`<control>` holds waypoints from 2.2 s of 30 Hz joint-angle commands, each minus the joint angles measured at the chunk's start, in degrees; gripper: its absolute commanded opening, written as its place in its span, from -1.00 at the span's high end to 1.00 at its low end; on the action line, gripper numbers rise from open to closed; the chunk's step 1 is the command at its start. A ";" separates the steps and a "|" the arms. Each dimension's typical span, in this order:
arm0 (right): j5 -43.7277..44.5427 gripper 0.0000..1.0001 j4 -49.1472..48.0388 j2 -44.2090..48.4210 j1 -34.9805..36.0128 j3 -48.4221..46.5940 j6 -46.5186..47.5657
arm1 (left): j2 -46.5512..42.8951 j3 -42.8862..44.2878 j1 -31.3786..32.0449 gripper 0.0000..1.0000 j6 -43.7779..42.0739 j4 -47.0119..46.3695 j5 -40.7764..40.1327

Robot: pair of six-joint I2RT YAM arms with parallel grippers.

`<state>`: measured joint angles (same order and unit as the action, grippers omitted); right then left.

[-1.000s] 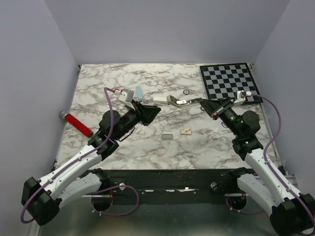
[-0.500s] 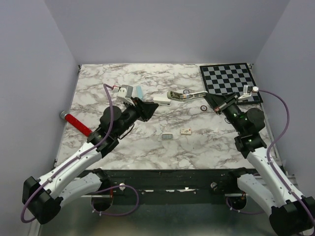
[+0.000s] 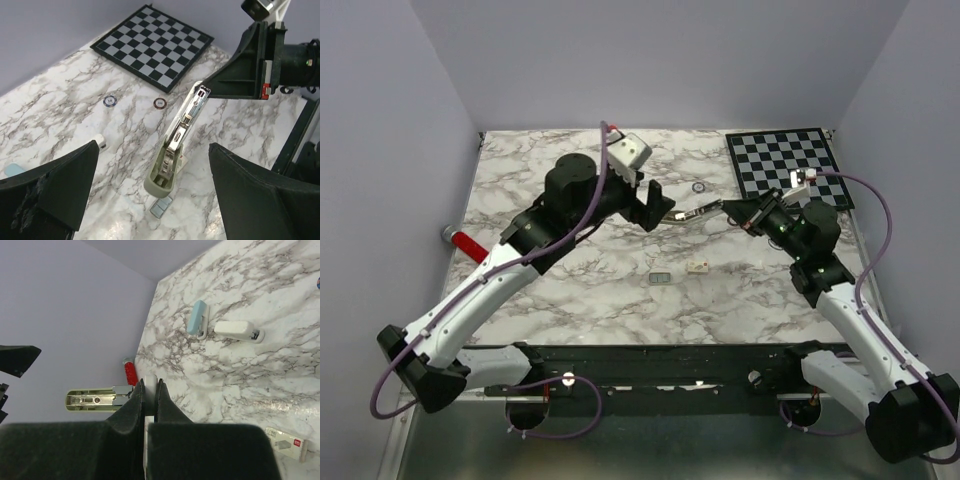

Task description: Load the staples into the stapler

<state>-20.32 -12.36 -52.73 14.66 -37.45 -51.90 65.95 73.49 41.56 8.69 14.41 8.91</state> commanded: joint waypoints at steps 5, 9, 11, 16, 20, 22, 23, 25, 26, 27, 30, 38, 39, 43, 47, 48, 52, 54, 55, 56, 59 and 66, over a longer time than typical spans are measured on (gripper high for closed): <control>-4.29 0.99 1.38 -2.20 0.90 -2.37 0.31 | 13.49 11.75 6.69 -0.97 -16.33 16.96 3.04; -4.65 0.99 1.29 -2.90 2.04 -2.27 0.57 | 18.32 13.95 7.83 -0.87 -19.66 17.49 3.75; -4.99 0.99 1.29 -3.25 2.22 -2.27 0.92 | 19.99 15.61 7.83 -0.79 -20.90 18.88 3.58; -5.61 0.99 1.20 -4.13 2.66 -2.28 1.36 | 24.57 18.96 7.83 -0.49 -23.01 22.06 2.70; -5.96 0.99 0.93 -4.57 2.84 -2.10 1.45 | 26.24 20.02 7.83 -0.25 -24.33 23.72 1.38; -6.14 0.99 0.76 -4.84 2.75 -2.10 1.54 | 27.03 20.55 7.83 -0.21 -24.68 24.61 1.38; -6.23 0.99 0.67 -5.01 2.83 -2.19 1.54 | 27.21 20.64 7.83 -0.21 -24.95 25.30 1.55; -6.31 0.99 0.58 -5.54 2.92 -2.27 1.54 | 27.56 20.64 7.83 -0.19 -25.21 25.75 2.34; -6.40 0.99 0.41 -5.80 3.01 -2.36 1.45 | 27.65 20.46 7.83 -0.19 -25.21 26.01 2.43; -6.58 0.99 0.23 -5.98 2.84 -2.36 1.36 | 27.82 20.55 7.83 -0.19 -25.21 25.93 2.61; -6.93 0.99 -0.29 -6.86 3.01 -2.54 1.10 | 28.44 20.37 7.83 -0.18 -25.21 26.19 2.87; -7.28 0.99 -1.17 -8.27 3.63 -2.71 0.48 | 29.41 19.32 7.83 0.06 -25.04 25.84 2.08; -7.28 0.99 -1.26 -8.35 3.89 -2.71 0.31 | 29.67 19.06 7.83 0.07 -24.69 25.58 1.64; -7.28 0.99 -1.44 -8.88 4.07 -2.36 -0.13 | 29.67 18.18 7.83 0.37 -24.16 24.61 1.46; -7.54 0.99 -1.70 -8.71 4.24 -1.92 -0.31 | 29.23 16.86 7.66 0.68 -24.07 24.26 2.17; -7.63 0.99 -1.70 -8.62 4.24 -1.84 -0.22 | 28.97 16.51 7.48 0.77 -23.98 24.34 2.34; -9.12 0.86 -1.53 -9.49 4.33 -1.57 1.09 | 26.87 13.97 6.61 1.00 -24.33 25.05 1.47; -9.83 0.49 -1.53 -10.11 4.42 -0.79 1.71 | 25.03 11.15 6.43 1.00 -24.60 24.96 -0.55; -10.09 0.36 -2.14 -10.37 4.42 -0.26 1.63 | 24.49 10.19 6.34 1.00 -25.03 25.05 -0.99; -10.09 0.11 -2.40 -10.38 4.50 0.18 1.71 | 24.05 8.79 6.34 1.00 -25.21 25.92 -1.61; -9.31 -0.22 -1.44 -10.20 4.59 1.33 2.68 | 23.26 6.50 6.34 1.00 -25.47 28.02 -1.96; 3.40 -0.44 7.34 -6.25 4.59 3.61 8.30 | 22.55 1.22 6.43 1.00 -25.12 32.60 -3.54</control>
<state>-25.89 -9.45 -62.02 19.40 -35.88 -47.24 88.99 77.32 48.36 -16.10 40.34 8.40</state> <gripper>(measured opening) 0.700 0.315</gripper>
